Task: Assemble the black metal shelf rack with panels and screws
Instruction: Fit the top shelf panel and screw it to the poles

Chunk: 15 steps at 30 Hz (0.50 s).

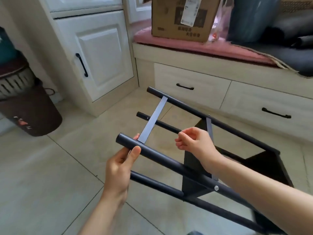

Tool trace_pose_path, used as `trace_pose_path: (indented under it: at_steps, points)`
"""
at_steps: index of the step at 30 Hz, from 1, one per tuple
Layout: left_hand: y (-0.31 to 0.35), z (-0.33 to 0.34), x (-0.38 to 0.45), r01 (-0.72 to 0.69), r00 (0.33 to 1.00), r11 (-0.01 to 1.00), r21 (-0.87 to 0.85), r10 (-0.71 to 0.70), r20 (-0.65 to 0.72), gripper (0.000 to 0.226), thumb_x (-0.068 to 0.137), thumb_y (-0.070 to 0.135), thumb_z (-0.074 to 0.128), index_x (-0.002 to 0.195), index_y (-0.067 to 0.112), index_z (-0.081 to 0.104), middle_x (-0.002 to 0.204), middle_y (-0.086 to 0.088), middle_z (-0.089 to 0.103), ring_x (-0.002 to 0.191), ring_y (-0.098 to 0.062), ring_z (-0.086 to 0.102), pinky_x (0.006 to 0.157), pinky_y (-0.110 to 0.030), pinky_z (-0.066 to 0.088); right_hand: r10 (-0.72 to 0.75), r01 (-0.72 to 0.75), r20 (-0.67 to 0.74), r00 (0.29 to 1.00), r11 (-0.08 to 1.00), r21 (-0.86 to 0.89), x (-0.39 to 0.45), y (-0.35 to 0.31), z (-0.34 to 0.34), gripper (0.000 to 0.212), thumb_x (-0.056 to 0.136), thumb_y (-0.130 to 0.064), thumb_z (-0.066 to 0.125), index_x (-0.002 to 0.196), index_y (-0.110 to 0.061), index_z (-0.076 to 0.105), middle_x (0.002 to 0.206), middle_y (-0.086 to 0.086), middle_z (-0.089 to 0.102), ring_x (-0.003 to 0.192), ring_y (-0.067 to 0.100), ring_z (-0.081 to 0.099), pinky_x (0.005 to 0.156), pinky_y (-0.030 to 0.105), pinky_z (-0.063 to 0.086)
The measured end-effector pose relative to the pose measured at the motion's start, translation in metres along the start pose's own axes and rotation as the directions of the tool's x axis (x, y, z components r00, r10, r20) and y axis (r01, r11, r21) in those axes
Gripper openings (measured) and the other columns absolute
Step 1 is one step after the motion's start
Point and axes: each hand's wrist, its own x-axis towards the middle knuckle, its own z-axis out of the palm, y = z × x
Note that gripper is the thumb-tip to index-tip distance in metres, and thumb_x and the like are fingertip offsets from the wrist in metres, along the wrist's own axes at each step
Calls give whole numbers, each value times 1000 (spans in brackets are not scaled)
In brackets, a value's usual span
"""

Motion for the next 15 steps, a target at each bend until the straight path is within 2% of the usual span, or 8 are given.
trace_pose_path:
  at_steps: [3, 5, 9, 12, 15]
  points:
    - [-28, -17, 2, 81, 996, 996, -42, -83, -35, 34, 81, 42, 80, 114, 34, 76, 124, 0, 71, 124, -13, 62, 108, -29, 44, 81, -83, 45, 996, 996, 41, 8, 24, 20, 7, 96, -9, 61, 100, -4, 64, 82, 13, 74, 72, 21, 72, 67, 26, 60]
    - [-43, -27, 2, 133, 987, 986, -96, -140, -73, 32, 77, 36, 76, 109, 34, 78, 120, -2, 73, 120, -13, 64, 100, -23, 49, 137, -141, 84, 987, 989, 36, 16, 41, 31, 5, 96, -6, 60, 100, -6, 64, 82, 12, 74, 73, 20, 72, 70, 30, 61]
    - [-74, -41, 4, 232, 954, 951, -203, -263, -140, 30, 73, 31, 71, 101, 27, 81, 112, -7, 75, 111, -16, 69, 95, -28, 46, 234, -233, 171, 957, 972, -27, 32, 70, 45, 18, 97, -3, 55, 97, -10, 71, 81, 8, 72, 68, 12, 67, 67, 24, 56]
    - [-97, -55, 4, 294, 927, 919, -263, -341, -156, 24, 77, 27, 68, 97, 19, 81, 110, -10, 75, 113, -22, 68, 102, -35, 43, 287, -277, 188, 939, 958, -78, 37, 85, 54, 29, 98, -4, 49, 93, -14, 76, 75, 4, 65, 66, 11, 60, 66, 21, 54]
    - [-122, -69, 3, 343, 906, 896, -282, -395, -152, 21, 81, 29, 68, 95, 19, 80, 109, -12, 73, 110, -23, 68, 110, -42, 38, 363, -344, 195, 911, 931, -123, 41, 101, 63, 32, 99, -3, 46, 94, -13, 76, 76, 6, 60, 69, 14, 56, 67, 22, 54]
